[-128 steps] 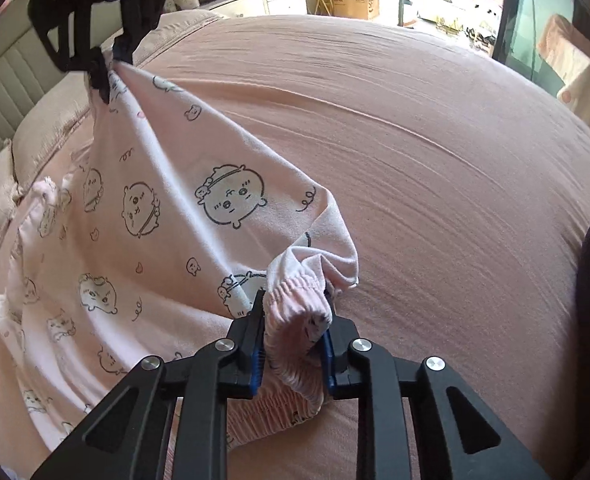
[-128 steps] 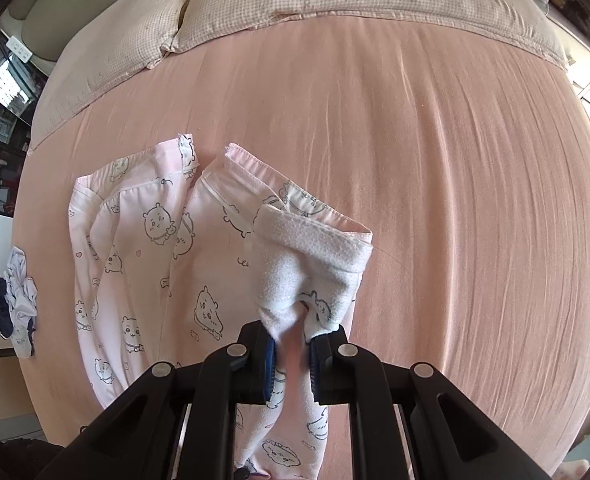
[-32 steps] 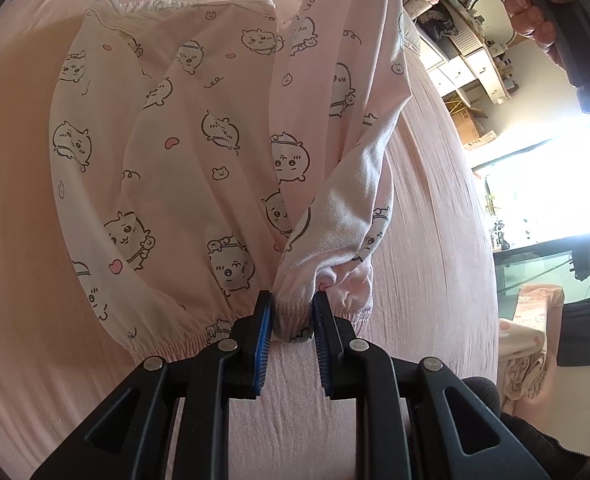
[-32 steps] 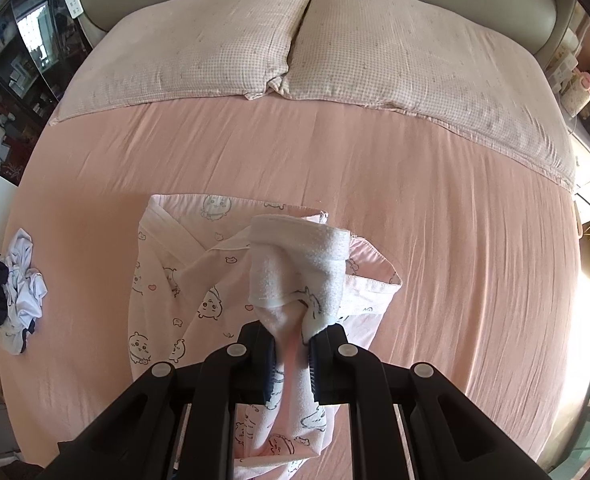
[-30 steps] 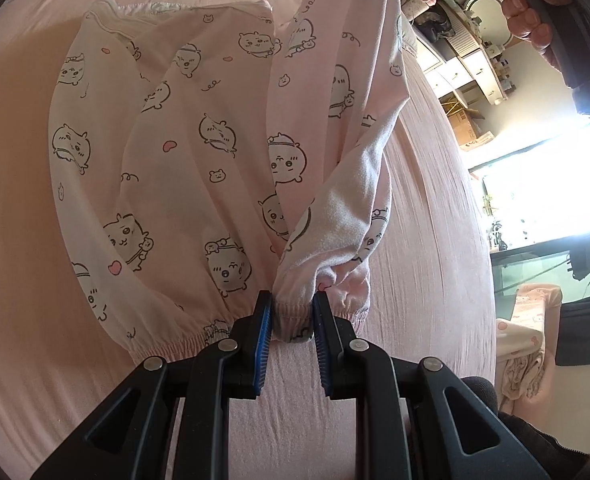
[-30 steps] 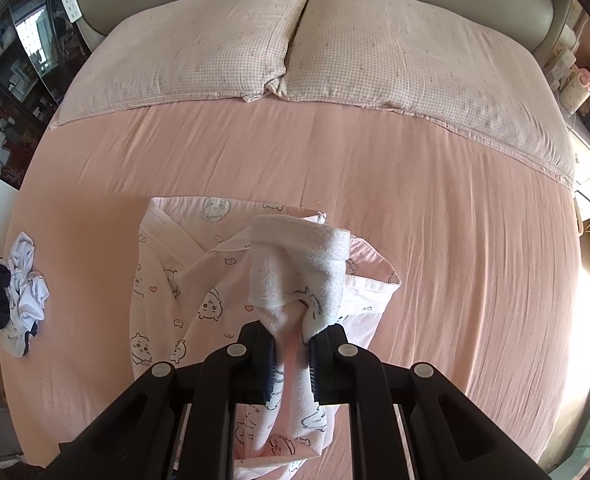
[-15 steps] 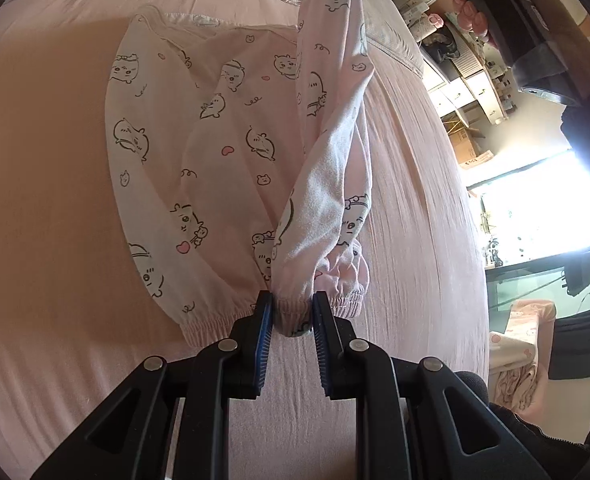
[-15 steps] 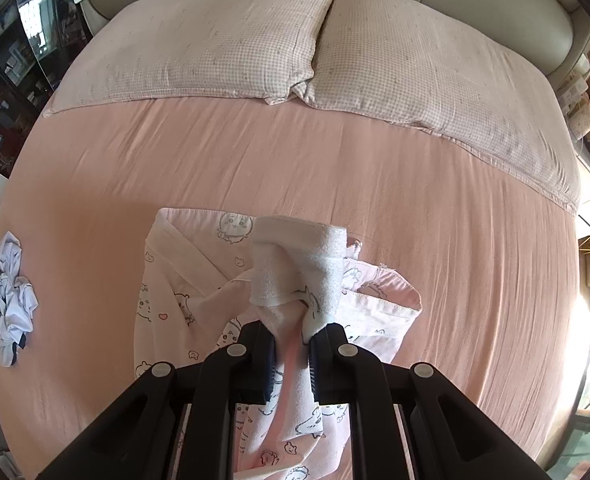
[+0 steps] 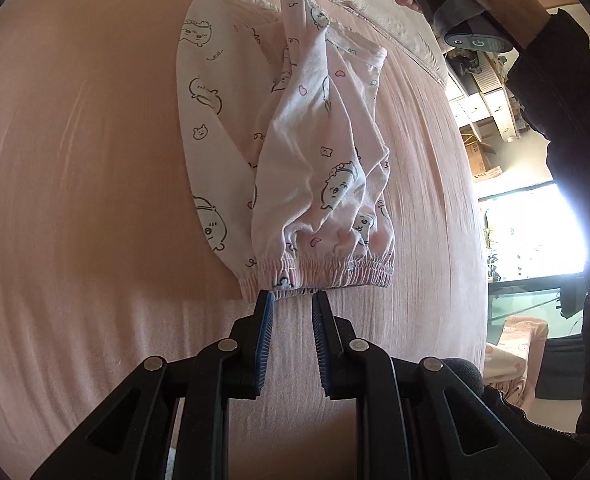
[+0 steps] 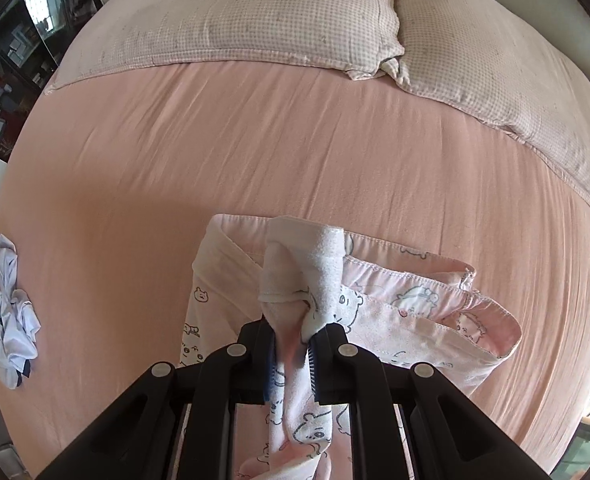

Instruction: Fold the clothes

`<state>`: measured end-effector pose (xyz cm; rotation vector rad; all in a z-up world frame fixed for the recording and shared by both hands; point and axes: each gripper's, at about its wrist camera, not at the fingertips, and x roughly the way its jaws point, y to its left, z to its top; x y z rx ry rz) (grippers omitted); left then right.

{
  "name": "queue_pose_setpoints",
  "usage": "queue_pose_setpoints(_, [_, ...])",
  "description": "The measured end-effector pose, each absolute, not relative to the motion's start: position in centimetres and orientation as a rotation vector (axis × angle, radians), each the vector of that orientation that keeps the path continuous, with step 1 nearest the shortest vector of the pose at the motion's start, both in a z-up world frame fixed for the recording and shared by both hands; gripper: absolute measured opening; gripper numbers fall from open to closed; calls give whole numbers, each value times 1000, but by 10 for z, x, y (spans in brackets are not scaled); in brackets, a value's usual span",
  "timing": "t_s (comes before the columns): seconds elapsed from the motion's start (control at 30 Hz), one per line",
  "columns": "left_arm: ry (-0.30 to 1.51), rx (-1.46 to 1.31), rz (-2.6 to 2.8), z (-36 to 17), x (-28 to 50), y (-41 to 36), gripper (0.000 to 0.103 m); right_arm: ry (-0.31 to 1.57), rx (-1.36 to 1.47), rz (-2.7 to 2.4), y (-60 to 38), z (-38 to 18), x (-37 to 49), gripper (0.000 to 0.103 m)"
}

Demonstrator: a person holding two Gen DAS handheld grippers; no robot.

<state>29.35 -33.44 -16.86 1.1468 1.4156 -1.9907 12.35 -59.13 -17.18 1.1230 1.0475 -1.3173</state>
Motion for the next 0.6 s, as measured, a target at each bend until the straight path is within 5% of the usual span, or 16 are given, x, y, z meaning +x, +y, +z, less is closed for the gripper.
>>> queue_pose_setpoints(0.27, [1412,1149,-1959,-171,276,-347,23,1072,1135,-1264,-592,-190,132,12])
queue_pose_setpoints(0.33, [1412,1147,-1952,-172,270,-350,46,1048,1146,-1262,-590,-187,128,12])
queue_pose_setpoints(0.37, [1412,1146,-1948,-172,267,-352,71,1041,1145,-1262,-588,-185,125,12])
queue_pose_setpoints(0.4, [1412,1144,-1945,-172,265,-354,82,1047,1133,-1264,-587,-183,124,12])
queue_pose_setpoints(0.6, [1341,1189,-1957,-178,234,-355,82,1051,1105,-1260,-577,-171,112,12])
